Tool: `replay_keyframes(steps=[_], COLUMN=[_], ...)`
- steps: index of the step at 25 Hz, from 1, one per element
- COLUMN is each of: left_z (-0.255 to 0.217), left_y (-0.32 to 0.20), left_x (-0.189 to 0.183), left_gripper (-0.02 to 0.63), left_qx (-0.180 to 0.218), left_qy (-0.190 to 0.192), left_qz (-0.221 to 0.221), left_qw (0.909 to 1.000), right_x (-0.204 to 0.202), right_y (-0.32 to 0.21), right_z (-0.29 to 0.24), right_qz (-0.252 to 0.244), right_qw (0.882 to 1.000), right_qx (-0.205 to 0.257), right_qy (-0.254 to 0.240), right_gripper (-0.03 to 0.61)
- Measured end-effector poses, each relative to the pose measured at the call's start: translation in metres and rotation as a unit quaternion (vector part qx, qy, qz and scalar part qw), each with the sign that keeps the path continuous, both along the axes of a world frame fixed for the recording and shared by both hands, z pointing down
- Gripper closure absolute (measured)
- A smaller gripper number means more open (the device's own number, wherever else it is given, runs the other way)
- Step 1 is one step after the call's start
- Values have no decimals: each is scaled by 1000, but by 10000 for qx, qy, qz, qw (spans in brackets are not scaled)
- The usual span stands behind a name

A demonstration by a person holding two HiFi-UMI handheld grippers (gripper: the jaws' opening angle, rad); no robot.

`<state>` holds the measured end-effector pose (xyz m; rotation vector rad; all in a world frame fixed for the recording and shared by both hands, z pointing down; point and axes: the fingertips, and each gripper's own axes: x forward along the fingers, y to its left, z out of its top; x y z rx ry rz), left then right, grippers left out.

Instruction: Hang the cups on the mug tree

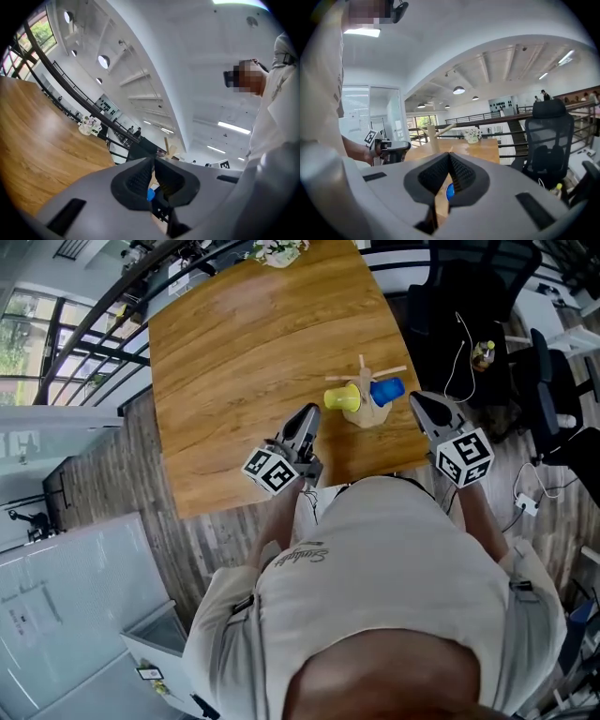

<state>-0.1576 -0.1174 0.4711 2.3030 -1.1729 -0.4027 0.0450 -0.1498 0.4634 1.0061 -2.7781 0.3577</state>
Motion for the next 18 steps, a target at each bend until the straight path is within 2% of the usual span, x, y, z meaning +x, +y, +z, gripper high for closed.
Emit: replay_keyframes(steps=[8, 18], left_z=[-64, -131], left_y=[-19, -36], left_x=[5, 13], left_gripper=[586, 588], left_qx=[197, 864], left_qy=[-613, -909], left_qz=[-54, 69], left_qw=[9979, 9921], right_x=[-6, -27], right_y=[0, -15], right_z=[-72, -124], right_qz=[-172, -404], right_qw=[9964, 9892], right_qx=[833, 1406], right_qy=[-71, -125], right_gripper=[584, 584])
